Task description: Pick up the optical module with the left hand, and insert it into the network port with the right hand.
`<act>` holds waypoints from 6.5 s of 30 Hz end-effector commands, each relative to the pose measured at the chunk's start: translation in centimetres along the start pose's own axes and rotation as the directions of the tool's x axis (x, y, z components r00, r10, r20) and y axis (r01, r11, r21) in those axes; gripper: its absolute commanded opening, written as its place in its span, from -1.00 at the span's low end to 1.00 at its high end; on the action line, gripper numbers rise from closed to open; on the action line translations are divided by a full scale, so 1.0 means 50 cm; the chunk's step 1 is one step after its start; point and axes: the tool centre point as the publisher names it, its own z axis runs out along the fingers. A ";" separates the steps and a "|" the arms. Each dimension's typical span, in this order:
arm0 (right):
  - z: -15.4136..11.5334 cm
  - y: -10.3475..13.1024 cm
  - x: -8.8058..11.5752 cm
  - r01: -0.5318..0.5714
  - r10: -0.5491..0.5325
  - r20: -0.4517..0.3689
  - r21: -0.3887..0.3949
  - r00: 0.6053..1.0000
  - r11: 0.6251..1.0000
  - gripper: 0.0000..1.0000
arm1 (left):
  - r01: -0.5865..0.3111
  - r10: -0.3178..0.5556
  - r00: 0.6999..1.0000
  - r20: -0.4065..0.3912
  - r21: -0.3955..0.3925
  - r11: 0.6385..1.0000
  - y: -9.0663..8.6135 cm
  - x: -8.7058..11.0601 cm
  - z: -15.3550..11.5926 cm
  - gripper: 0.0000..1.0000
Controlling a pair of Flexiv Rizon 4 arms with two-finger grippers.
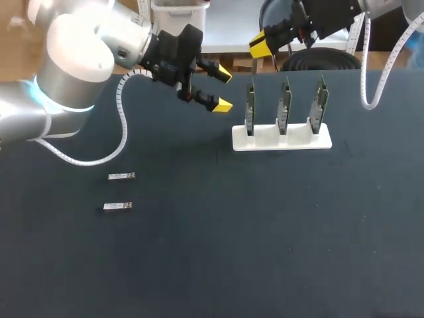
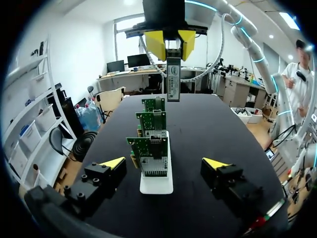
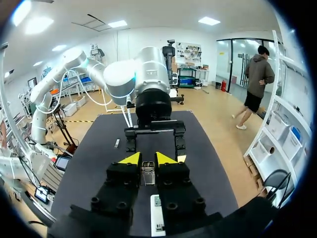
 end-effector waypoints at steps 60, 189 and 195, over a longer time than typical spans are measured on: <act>0.052 -0.045 0.063 0.046 -0.049 -0.044 -0.057 0.998 0.997 -1.00 | 0.031 -0.033 0.999 -0.043 -0.042 0.999 0.005 0.004 0.025 1.00; 0.041 -0.040 0.108 -0.029 0.028 -0.012 -0.074 1.000 0.997 -1.00 | 0.031 -0.033 0.999 -0.043 -0.042 0.999 0.005 0.004 0.025 1.00; 0.055 -0.047 0.112 -0.034 0.032 -0.026 -0.075 0.999 0.997 -1.00 | 0.031 -0.033 0.999 -0.043 -0.042 0.999 0.005 0.004 0.025 1.00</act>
